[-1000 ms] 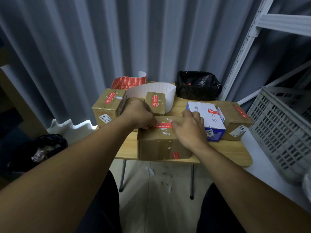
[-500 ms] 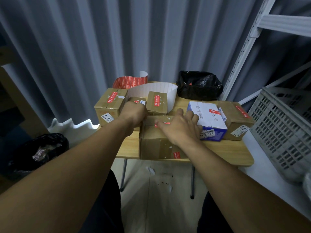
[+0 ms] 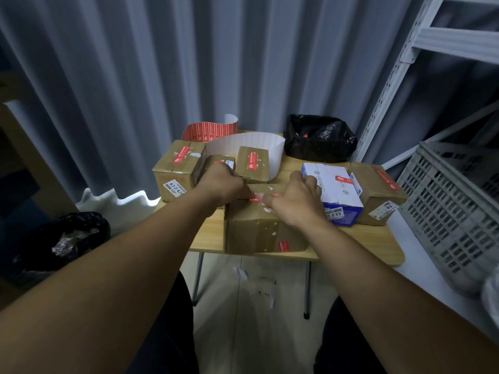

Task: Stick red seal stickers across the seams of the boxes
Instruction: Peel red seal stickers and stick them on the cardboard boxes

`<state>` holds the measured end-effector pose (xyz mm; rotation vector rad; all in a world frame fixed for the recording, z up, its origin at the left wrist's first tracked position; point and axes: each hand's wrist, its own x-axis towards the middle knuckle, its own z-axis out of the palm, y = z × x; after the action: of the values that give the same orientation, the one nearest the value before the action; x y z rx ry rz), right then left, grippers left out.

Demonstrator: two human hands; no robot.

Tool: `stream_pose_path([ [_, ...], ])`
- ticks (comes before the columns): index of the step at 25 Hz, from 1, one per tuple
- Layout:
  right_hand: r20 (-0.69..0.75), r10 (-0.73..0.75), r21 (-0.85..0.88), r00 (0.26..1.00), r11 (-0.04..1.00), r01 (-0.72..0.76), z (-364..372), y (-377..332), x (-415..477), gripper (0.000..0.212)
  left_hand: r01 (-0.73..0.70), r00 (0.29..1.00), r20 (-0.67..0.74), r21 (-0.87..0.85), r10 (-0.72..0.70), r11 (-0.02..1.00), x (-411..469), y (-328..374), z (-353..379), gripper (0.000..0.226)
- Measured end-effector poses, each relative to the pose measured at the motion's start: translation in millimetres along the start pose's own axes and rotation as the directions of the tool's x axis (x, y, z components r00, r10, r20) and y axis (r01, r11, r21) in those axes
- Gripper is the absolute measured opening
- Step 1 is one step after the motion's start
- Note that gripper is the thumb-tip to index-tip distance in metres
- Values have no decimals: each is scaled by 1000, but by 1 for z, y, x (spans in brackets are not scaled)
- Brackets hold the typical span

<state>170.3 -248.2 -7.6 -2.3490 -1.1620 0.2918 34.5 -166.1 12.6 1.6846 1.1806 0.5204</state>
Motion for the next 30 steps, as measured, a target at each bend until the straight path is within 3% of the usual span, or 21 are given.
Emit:
stream_pose_path([
  [8, 107, 93, 420, 990, 898, -130, -20, 35, 11, 52, 1, 999, 54, 48, -4, 999, -1, -4, -5, 29],
  [11, 88, 120, 455, 989, 878, -147, -26, 36, 11, 43, -3, 999, 46, -20, 4, 1000, -3, -4, -7, 21],
  [14, 108, 104, 433, 989, 890, -141, -24, 31, 9, 58, 0, 1000, 31, -83, 3, 997, -6, -6, -5, 22],
  [17, 82, 98, 327, 992, 937, -120, -17, 28, 9, 68, 6, 1000, 6, -28, -6, 1000, -5, -7, -1, 31],
  [20, 104, 93, 393, 990, 911, -127, -18, 32, 7, 56, 5, 1000, -10, -48, -6, 999, -4, -8, -1, 30],
  [24, 178, 70, 462, 981, 875, -147, -23, 35, 4, 65, -7, 999, -39, -66, 5, 998, -6, -6, 3, 22],
  [30, 150, 112, 506, 982, 845, -174, -21, 39, 9, 42, -19, 995, -98, -47, 14, 999, -4, -9, 6, 8],
])
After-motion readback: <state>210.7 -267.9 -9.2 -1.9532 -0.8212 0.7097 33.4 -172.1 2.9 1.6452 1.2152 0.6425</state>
